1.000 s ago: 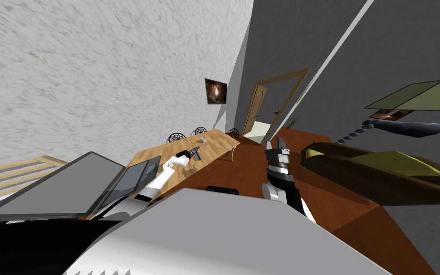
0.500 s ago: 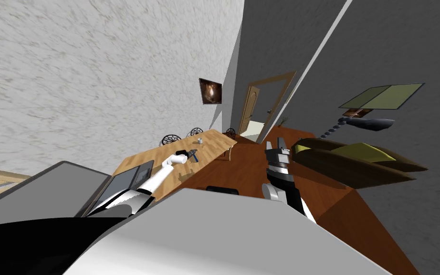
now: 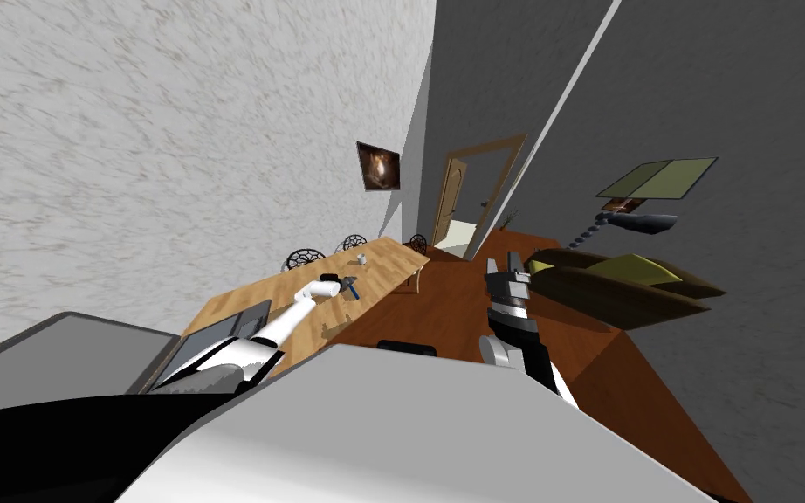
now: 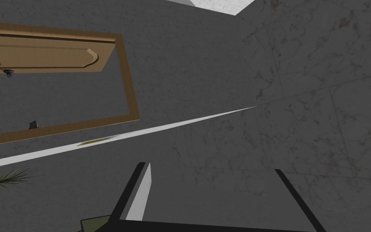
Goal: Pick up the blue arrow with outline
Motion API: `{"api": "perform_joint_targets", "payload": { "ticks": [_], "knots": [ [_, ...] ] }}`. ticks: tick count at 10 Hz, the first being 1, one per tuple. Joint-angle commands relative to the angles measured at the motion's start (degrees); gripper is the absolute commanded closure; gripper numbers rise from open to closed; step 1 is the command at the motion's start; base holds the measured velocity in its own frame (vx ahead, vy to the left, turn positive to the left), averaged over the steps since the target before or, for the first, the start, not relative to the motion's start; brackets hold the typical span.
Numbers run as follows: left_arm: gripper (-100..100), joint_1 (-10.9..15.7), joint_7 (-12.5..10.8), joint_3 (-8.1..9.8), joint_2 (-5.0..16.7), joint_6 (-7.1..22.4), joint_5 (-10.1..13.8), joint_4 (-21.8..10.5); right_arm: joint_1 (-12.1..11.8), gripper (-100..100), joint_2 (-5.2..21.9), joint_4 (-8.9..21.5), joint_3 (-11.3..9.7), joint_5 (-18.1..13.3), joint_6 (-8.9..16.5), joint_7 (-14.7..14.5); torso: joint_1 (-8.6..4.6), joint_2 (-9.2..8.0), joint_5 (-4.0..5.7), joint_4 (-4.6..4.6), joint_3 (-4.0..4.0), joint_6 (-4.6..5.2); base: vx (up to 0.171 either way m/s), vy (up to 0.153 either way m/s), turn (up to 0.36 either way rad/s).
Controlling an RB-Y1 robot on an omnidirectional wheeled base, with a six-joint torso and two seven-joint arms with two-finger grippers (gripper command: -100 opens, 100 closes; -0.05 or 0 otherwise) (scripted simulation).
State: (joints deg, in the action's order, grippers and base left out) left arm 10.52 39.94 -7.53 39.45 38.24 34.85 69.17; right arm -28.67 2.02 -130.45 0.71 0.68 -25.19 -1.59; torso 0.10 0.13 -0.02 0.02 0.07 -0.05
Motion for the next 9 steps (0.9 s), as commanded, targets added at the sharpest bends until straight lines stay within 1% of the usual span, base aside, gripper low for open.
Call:
{"api": "perform_joint_targets", "payload": {
  "ticks": [1, 2, 3, 4, 5, 6, 7, 8, 9],
  "knots": [
    [-100, 0.66, 0.93, -0.28, 0.58, 1.12, 1.10, -2.59, 0.00, 0, 0.00, 0.00, 0.00, 0.00, 0.00, 0.00, 0.00, 0.00, 0.00, 0.00, 0.00, 0.00, 0.014, 0.014, -0.129],
    [-100, 2.23, 2.13, -0.78, 1.51, 3.52, 2.63, -5.01, -0.01, 0, 0.00, 0.00, 0.00, 0.00, 0.00, 0.00, 0.01, 0.00, -0.01, 0.01, 0.01, -0.04, 0.020, 0.016, -0.151],
    [-100, 2.23, 2.13, -0.78, 1.51, 3.52, 2.63, -6.05, 0.00, 0, 0.00, 0.00, 0.00, 0.00, 0.00, 0.00, 0.03, 0.03, 0.00, 0.01, 0.02, -0.02, 0.020, 0.017, -0.087],
    [-100, 3.74, 3.27, -1.26, 2.37, 5.82, 4.11, -8.07, -0.01, 0, 0.00, 0.00, 0.01, 0.00, 0.00, 0.00, 0.03, 0.01, -0.01, 0.01, 0.01, -0.06, 0.022, 0.015, -0.134],
    [-100, 3.74, 3.27, -1.26, 2.37, 5.82, 4.11, -9.42, 0.00, 0, 0.00, 0.00, 0.00, 0.00, 0.00, 0.00, 0.02, 0.04, 0.00, 0.01, 0.02, -0.02, 0.018, 0.018, -0.088],
    [-100, 5.18, 4.35, -1.72, 3.16, 8.02, 5.54, -11.54, -0.01, 0, 0.00, 0.00, 0.01, 0.00, 0.00, 0.00, 0.03, 0.02, -0.01, 0.02, 0.02, -0.06, 0.019, 0.016, -0.159],
    [-100, 5.18, 4.35, -1.72, 3.16, 8.02, 5.54, -12.70, 0.00, 0, 0.00, 0.00, 0.00, 0.00, 0.00, 0.00, 0.02, 0.03, 0.00, 0.01, 0.02, -0.02, 0.022, 0.018, -0.089],
    [-100, 6.53, 5.36, -2.16, 3.87, 10.10, 6.91, -15.38, -0.01, 0, 0.00, 0.00, 0.01, 0.00, 0.00, 0.00, 0.02, 0.03, -0.01, 0.02, 0.02, -0.06, 0.027, 0.020, -0.133],
    [-100, 6.53, 5.36, -2.16, 3.87, 10.10, 6.91, -15.85, -0.01, 0, 0.00, 0.00, 0.00, 0.00, 0.00, 0.00, 0.03, 0.04, -0.01, 0.01, 0.03, -0.04, 0.026, 0.021, -0.067]
  ]
}}
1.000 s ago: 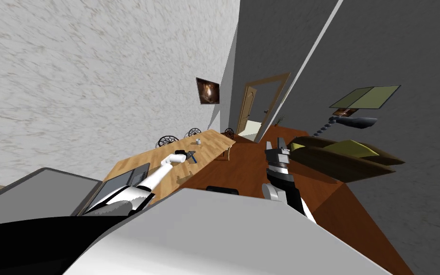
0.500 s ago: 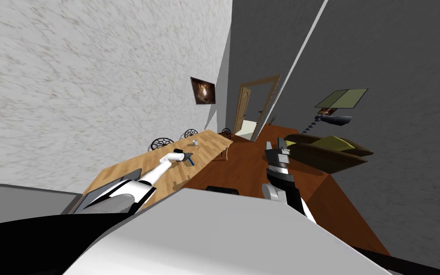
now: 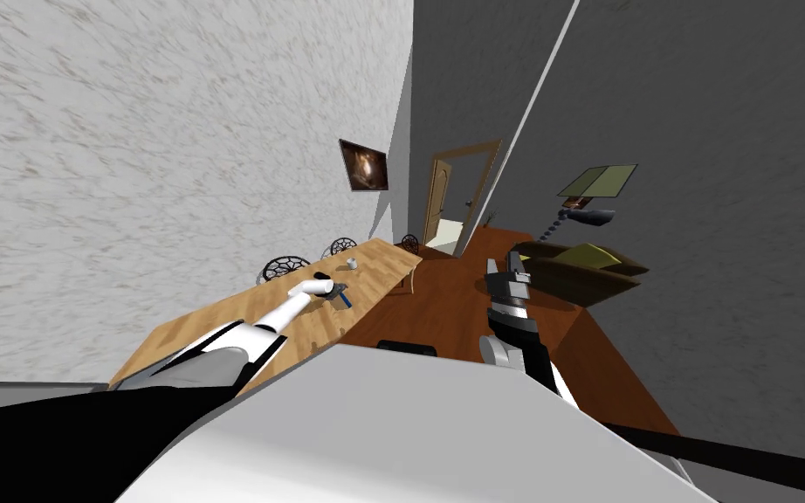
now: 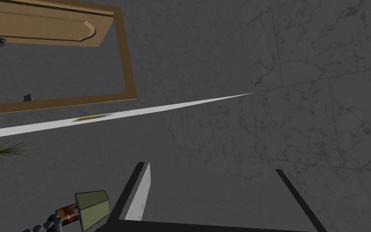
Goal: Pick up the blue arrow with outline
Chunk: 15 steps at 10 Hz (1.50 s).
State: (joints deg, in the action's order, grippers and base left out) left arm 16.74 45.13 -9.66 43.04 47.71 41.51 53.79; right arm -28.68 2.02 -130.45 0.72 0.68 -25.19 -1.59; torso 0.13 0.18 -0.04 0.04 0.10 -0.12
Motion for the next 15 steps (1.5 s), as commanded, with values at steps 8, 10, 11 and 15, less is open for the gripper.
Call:
{"api": "perform_joint_targets", "payload": {
  "ticks": [8, 10, 11, 15],
  "knots": [
    [-100, 4.76, 3.47, -1.56, 2.36, 7.57, 4.92, -11.28, 0.00, 0, 0.00, 0.00, 0.00, 0.00, 0.00, 0.00, -0.02, 0.00, 0.01, 0.00, 0.00, 0.01, 0.027, 0.020, -0.086],
    [-100, 6.26, 4.61, -2.14, 2.94, 10.03, 6.61, -14.74, 0.00, 0, 0.00, 0.00, 0.00, 0.00, 0.00, 0.00, -0.02, 0.00, 0.00, 0.00, 0.00, 0.00, 0.034, 0.021, -0.101],
    [-100, 6.80, 5.03, -2.37, 3.13, 10.96, 7.25, -16.77, 0.00, 0, 0.00, 0.00, 0.00, 0.00, 0.00, 0.00, -0.01, 0.05, 0.00, 0.01, 0.03, 0.02, 0.048, 0.025, -0.112],
    [-100, 7.61, 5.65, -2.72, 3.37, 12.35, 8.22, -19.10, 0.00, 0, 0.00, 0.00, 0.00, 0.00, 0.00, 0.00, -0.06, -0.06, 0.01, -0.01, -0.03, 0.00, 0.016, 0.016, -0.031]
  ]
}}
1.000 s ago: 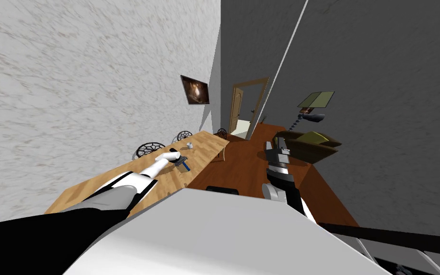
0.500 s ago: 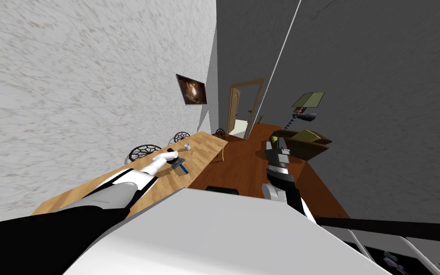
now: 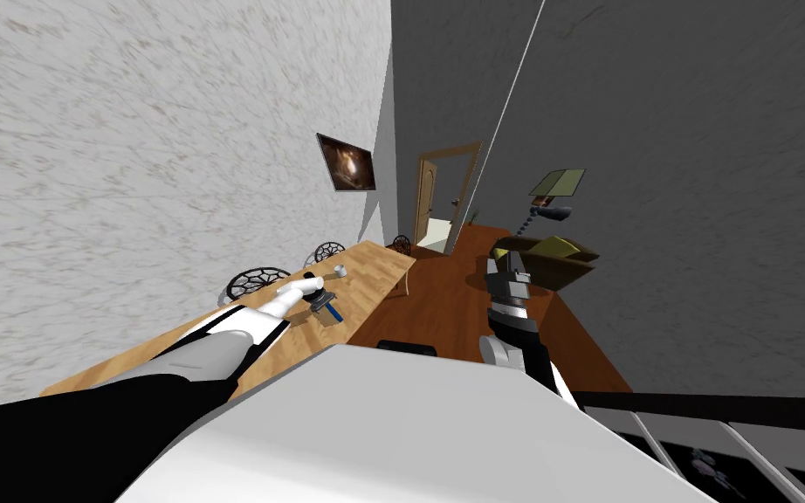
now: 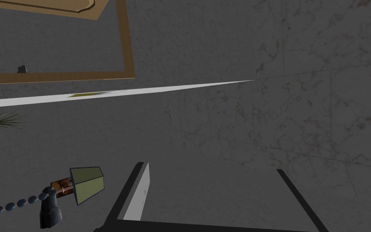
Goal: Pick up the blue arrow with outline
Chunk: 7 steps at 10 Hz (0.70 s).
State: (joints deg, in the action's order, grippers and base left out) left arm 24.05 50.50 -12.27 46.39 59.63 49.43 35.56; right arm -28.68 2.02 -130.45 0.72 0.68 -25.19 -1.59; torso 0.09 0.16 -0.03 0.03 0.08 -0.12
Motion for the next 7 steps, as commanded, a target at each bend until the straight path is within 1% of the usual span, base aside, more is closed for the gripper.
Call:
{"api": "perform_joint_targets", "payload": {
  "ticks": [1, 2, 3, 5, 6, 7],
  "knots": [
    [-100, 0.00, 0.00, 0.00, 0.00, 0.00, 0.00, 0.00, 0.00, 0, 0.00, 0.00, 0.00, 0.00, 0.00, 0.00, 0.00, 0.00, 0.00, 0.00, 0.00, 0.00, 0.013, 0.011, -0.017],
    [0, 0.05, 0.05, -0.02, 0.01, 0.16, 0.05, -0.11, 0.00, 0, 0.00, 0.00, 0.00, 0.00, 0.00, 0.00, -0.02, -0.03, 0.00, 0.00, -0.01, -0.02, 0.000, 0.000, 0.000],
    [-100, -0.58, -0.77, 0.10, -1.67, -1.61, -1.17, -0.67, 0.00, 0, 0.00, 0.00, 0.00, 0.00, 0.00, 0.00, -0.05, -0.06, 0.01, -0.01, -0.03, -0.02, 0.007, 0.048, -0.034],
    [-100, -0.90, -1.18, 0.16, -2.52, -2.48, -1.77, -0.95, 0.00, 0, 0.00, 0.00, 0.01, 0.00, 0.00, 0.00, 0.17, -0.03, -0.04, 0.00, -0.01, -0.02, 0.014, 0.060, -0.031],
    [-100, -1.07, -1.32, 0.17, -2.19, -2.04, -1.58, -0.43, 0.00, 0, 0.00, 0.00, 0.00, 0.00, 0.00, 0.00, 0.14, -0.03, -0.04, 0.00, -0.01, -0.02, 0.003, 0.021, -0.006],
    [100, -1.04, -1.24, 0.17, -2.25, -2.22, -1.60, -0.57, 0.00, 0, 0.00, 0.00, 0.00, 0.00, 0.00, 0.00, 0.04, -0.06, -0.02, -0.01, -0.03, -0.02, 0.000, 0.000, 0.000]
  ]
}}
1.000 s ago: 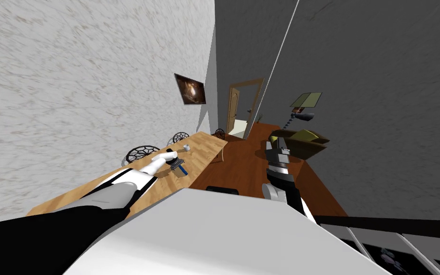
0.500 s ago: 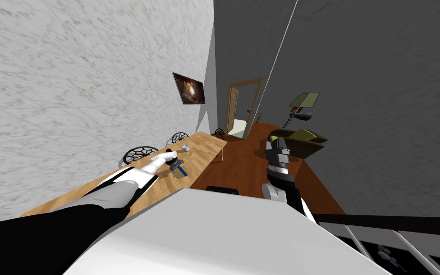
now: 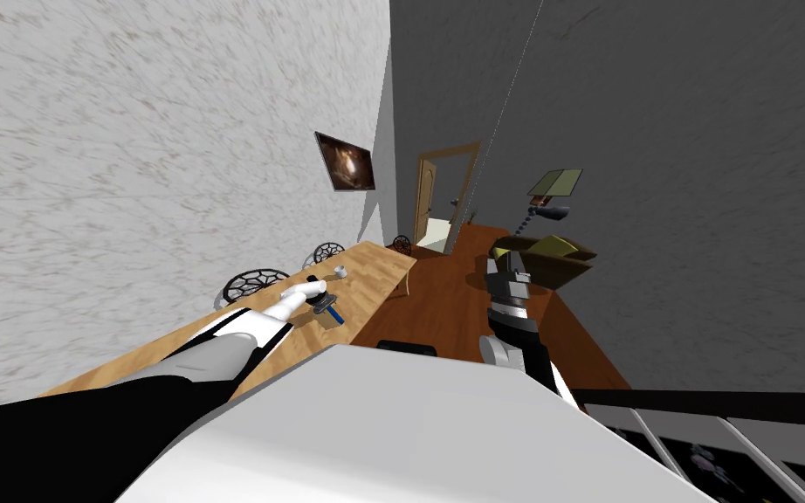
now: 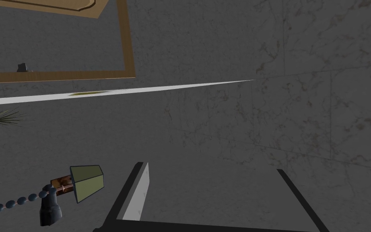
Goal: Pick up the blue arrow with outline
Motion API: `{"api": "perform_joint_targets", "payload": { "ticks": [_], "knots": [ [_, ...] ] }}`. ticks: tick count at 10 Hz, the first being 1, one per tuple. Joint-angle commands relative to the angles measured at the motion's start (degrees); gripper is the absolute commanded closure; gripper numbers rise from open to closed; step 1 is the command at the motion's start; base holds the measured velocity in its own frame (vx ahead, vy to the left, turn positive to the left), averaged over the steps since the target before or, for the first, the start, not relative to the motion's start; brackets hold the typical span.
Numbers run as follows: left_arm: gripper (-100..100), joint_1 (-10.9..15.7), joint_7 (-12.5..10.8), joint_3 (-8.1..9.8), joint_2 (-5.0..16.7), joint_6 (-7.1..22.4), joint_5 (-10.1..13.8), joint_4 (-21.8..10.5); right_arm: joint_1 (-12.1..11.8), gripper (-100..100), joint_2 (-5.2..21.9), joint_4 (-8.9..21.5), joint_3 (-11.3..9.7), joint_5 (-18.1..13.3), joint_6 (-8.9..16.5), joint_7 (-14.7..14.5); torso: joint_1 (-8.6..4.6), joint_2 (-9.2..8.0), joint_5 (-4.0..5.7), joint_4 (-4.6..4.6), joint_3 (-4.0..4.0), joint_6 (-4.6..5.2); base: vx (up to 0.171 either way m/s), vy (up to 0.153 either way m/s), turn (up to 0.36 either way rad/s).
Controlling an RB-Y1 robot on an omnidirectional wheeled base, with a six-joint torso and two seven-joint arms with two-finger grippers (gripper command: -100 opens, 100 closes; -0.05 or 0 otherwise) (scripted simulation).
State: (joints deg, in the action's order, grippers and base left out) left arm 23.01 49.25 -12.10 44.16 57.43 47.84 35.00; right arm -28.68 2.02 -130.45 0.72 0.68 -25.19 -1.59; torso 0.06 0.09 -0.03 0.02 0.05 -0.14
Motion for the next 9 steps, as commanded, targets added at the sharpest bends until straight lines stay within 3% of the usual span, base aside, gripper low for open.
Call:
{"api": "perform_joint_targets", "payload": {
  "ticks": [1, 4, 5, 6, 8, 9],
  "knots": [
    [100, 0.00, 0.00, 0.00, 0.00, 0.00, 0.00, 0.00, 0.00, 0, 0.00, 0.00, 0.00, 0.00, 0.00, 0.00, 0.00, 0.00, 0.00, 0.00, 0.00, 0.00, -0.001, 0.003, 0.011],
    [100, -0.01, -0.03, 0.02, 0.01, -0.01, 0.01, -0.01, 0.00, 0, 0.00, 0.00, 0.00, 0.00, 0.00, 0.00, -0.03, 0.02, 0.01, 0.01, 0.02, 0.03, 0.000, 0.000, 0.000],
    [0, -0.01, -0.02, 0.01, 0.01, 0.00, 0.00, -0.02, 0.00, 0, 0.00, 0.00, 0.00, 0.00, 0.00, 0.00, -0.04, 0.02, 0.01, 0.00, 0.01, 0.03, 0.000, 0.000, 0.000],
    [100, 0.88, 1.02, -0.15, 1.69, 1.76, 1.24, 0.26, 0.00, 0, 0.00, 0.00, 0.00, 0.00, 0.00, 0.00, -0.04, 0.01, 0.01, 0.00, 0.01, 0.02, -0.013, -0.049, 0.047],
    [100, 1.22, 1.56, -0.10, 1.57, 1.26, 1.31, -0.66, 0.00, 0, -0.01, 0.00, -0.01, 0.00, 0.00, 0.00, -0.30, -0.06, 0.09, -0.03, -0.04, -0.01, -0.008, -0.051, 0.025],
    [0, 1.19, 1.62, -0.09, 1.68, 1.49, 1.37, -0.54, 0.00, 0, 0.00, 0.00, 0.00, 0.00, 0.00, 0.00, -0.21, -0.04, 0.06, -0.02, -0.03, 0.01, -0.001, -0.006, -0.001]
  ]
}}
